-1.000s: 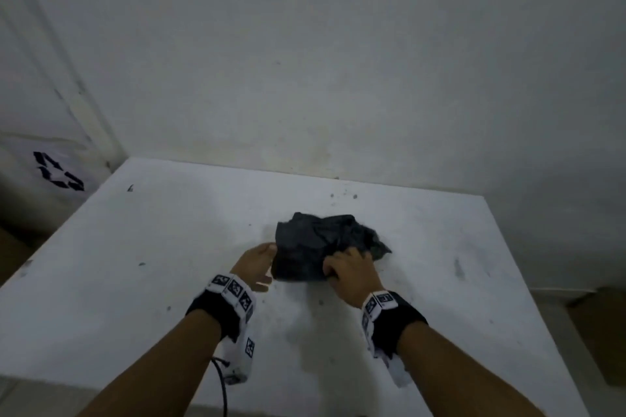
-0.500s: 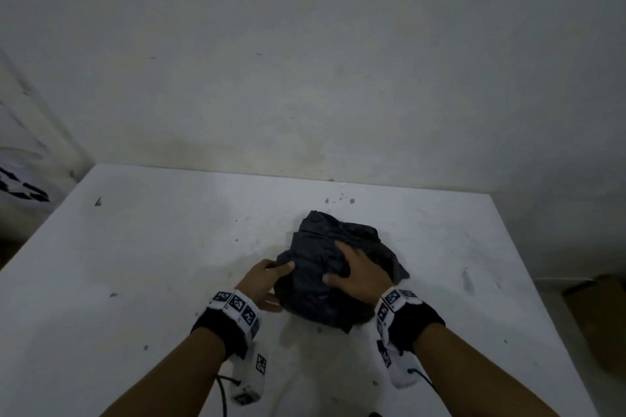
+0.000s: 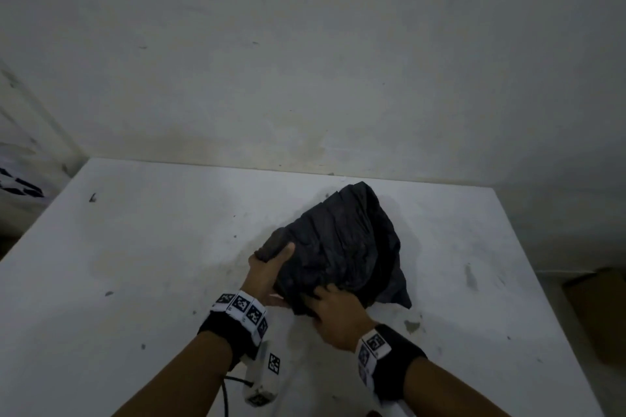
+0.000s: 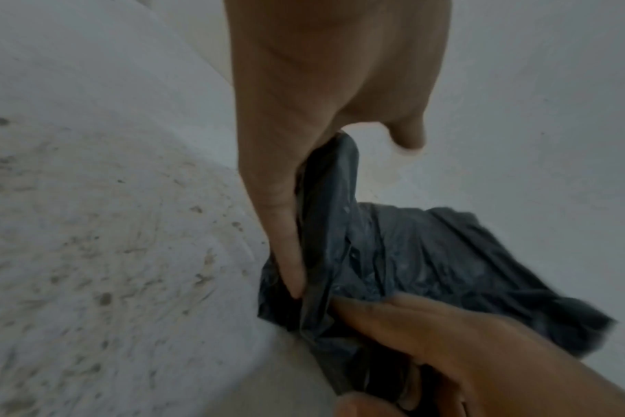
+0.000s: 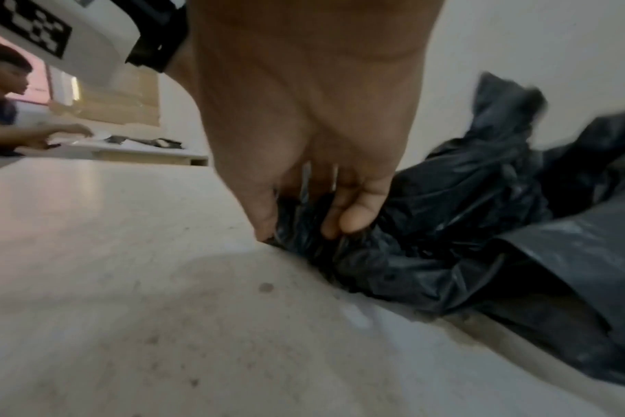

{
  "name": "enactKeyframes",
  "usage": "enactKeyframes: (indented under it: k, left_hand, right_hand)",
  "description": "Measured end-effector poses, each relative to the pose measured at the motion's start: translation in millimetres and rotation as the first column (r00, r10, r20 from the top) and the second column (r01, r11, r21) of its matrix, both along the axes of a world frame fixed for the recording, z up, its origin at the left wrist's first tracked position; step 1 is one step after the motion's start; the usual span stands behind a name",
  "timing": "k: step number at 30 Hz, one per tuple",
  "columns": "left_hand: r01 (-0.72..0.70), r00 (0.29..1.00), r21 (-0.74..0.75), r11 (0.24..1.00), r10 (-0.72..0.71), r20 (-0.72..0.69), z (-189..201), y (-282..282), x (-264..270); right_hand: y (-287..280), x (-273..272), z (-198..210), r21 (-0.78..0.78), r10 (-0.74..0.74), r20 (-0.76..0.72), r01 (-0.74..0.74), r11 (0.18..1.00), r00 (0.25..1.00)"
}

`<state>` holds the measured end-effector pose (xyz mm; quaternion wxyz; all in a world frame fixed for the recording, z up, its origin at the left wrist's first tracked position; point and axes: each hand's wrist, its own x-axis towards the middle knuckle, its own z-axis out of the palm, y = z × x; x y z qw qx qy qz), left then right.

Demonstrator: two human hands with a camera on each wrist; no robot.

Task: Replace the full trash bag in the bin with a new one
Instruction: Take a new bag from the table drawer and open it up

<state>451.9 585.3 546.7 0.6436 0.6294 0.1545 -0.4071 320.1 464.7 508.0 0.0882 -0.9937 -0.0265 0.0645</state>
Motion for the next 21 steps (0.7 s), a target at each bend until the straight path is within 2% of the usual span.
enactKeyframes:
  k: [2,3,5,7,8,9,10,11,12,13,14,15,16,17,18,19,21]
  left_hand:
    - [0.006,0.998,0.068,0.998,-0.011,0.066,-4,5,-6]
    - [-0.005,0.997,0.114,0.994,-0.004,0.08,-7,9,-7]
    - [-0.054,0.996,0.162,0.985,0.042,0.076,-17,18,-3]
    - [-0.096,0.993,0.21,0.973,0.08,0.081,-22,27,1]
    - [-0.093,0.992,0.273,0.958,0.066,0.107,-22,31,0]
    - [-0.063,0.988,0.377,0.924,0.004,0.154,-22,35,0]
    - [-0.007,0.973,0.484,0.875,-0.105,0.205,-23,38,-2]
    - [0.05,0.937,0.592,0.805,-0.242,0.25,-22,41,-5]
    - [0.085,0.874,0.691,0.718,-0.387,0.295,-22,44,-7]
    - [0.078,0.778,0.771,0.633,-0.522,0.35,-23,47,-9]
    - [0.043,0.646,0.813,0.58,-0.637,0.42,-23,48,-11]
    - [0.016,0.505,0.824,0.567,-0.716,0.482,-26,48,-11]
    - [0.024,0.378,0.824,0.566,-0.768,0.517,-26,47,-11]
    - [0.055,0.27,0.83,0.554,-0.809,0.522,-27,46,-12]
    - [0.108,0.186,0.833,0.542,-0.835,0.519,-27,43,-12]
    - [0.173,0.131,0.842,0.51,-0.86,0.494,-27,40,-14]
    - [0.286,0.06,0.871,0.399,-0.915,0.399,-27,34,-17]
  right_hand:
    - [-4,0,10,0.184,-0.057,-0.107,0.076,0.98,0.993]
    - [-7,2,17,0.265,-0.114,-0.086,0.133,0.955,0.99]
    - [-15,6,29,0.303,-0.271,0.064,0.24,0.922,0.96]
    - [-31,7,29,0.284,-0.438,0.166,0.383,0.879,0.883]
    - [-42,7,27,0.274,-0.5,0.1,0.459,0.845,0.86]
    - [-53,6,23,0.246,-0.531,-0.062,0.528,0.812,0.845]
    - [-64,4,20,0.204,-0.515,-0.276,0.573,0.794,0.812]
    - [-71,2,20,0.183,-0.475,-0.426,0.587,0.788,0.77]
    - [-75,0,21,0.212,-0.441,-0.49,0.594,0.776,0.752]
    - [-75,-2,19,0.297,-0.437,-0.453,0.593,0.748,0.777]
    - [-73,-3,19,0.392,-0.471,-0.351,0.584,0.711,0.809]
    - [-70,-4,17,0.455,-0.538,-0.213,0.569,0.685,0.816]
    - [-67,-6,17,0.481,-0.61,-0.055,0.556,0.677,0.79]
    - [-64,-8,15,0.48,-0.672,0.066,0.567,0.669,0.738]
    - [-63,-10,14,0.467,-0.714,0.12,0.596,0.653,0.689]
    - [-63,-11,11,0.457,-0.734,0.095,0.625,0.633,0.673]
    - [-64,-15,-1,0.442,-0.681,-0.09,0.642,0.627,0.727]
